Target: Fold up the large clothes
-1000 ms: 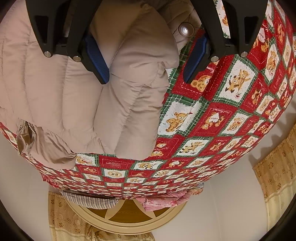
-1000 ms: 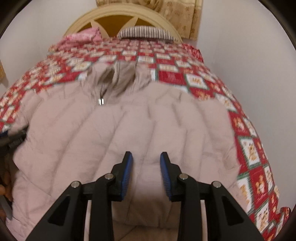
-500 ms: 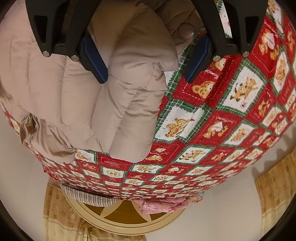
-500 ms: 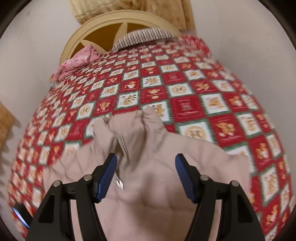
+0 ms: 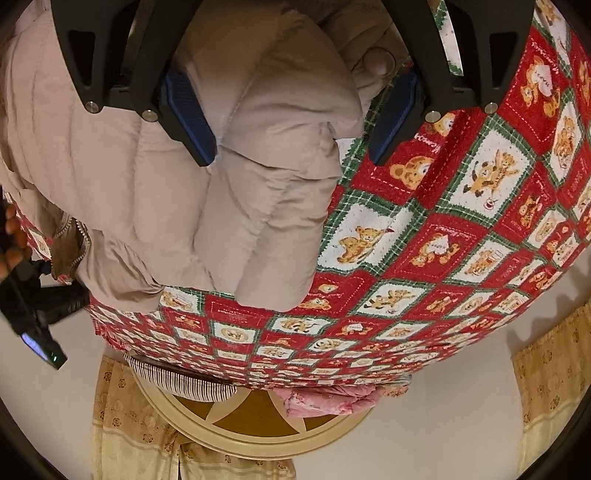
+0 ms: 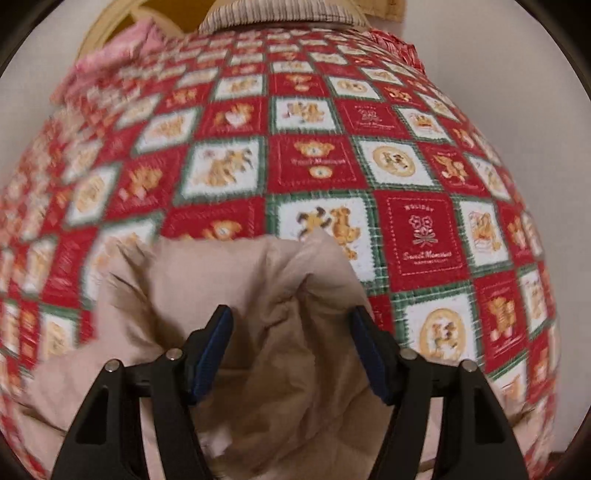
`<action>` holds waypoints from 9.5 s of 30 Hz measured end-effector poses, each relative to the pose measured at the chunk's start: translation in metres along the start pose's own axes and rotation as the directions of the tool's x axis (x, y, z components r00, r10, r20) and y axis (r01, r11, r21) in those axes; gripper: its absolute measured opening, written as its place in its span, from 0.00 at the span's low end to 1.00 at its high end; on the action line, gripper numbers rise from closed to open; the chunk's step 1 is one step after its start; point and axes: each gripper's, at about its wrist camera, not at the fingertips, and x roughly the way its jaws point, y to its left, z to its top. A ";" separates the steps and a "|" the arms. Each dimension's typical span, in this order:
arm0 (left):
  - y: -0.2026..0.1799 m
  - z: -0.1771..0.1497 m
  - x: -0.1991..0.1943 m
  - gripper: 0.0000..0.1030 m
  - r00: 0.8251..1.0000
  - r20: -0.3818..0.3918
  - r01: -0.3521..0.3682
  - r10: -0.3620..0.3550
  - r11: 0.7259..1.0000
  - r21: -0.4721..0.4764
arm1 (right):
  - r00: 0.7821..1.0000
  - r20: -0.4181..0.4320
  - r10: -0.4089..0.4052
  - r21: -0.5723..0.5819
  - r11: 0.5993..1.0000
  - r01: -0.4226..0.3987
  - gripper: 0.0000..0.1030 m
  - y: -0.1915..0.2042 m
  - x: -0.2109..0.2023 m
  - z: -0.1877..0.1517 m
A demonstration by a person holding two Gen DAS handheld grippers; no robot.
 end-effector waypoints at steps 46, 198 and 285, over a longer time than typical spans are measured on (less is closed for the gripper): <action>-0.095 0.079 0.032 0.09 0.974 -0.140 0.170 -0.179 0.983 -0.072 | 0.911 0.352 0.215 0.275 0.907 -0.320 0.09 -0.117 -0.023 -0.157; 0.112 -0.169 -0.187 0.70 0.861 -0.132 0.499 -0.491 0.866 0.033 | 0.950 0.150 0.274 0.014 0.960 -0.279 0.48 -0.187 -0.196 -0.508; -0.122 0.102 -0.063 0.66 0.960 -0.066 0.279 -0.272 0.945 0.170 | 0.807 0.493 0.324 -0.028 0.934 -0.357 0.26 -0.082 -0.205 -0.199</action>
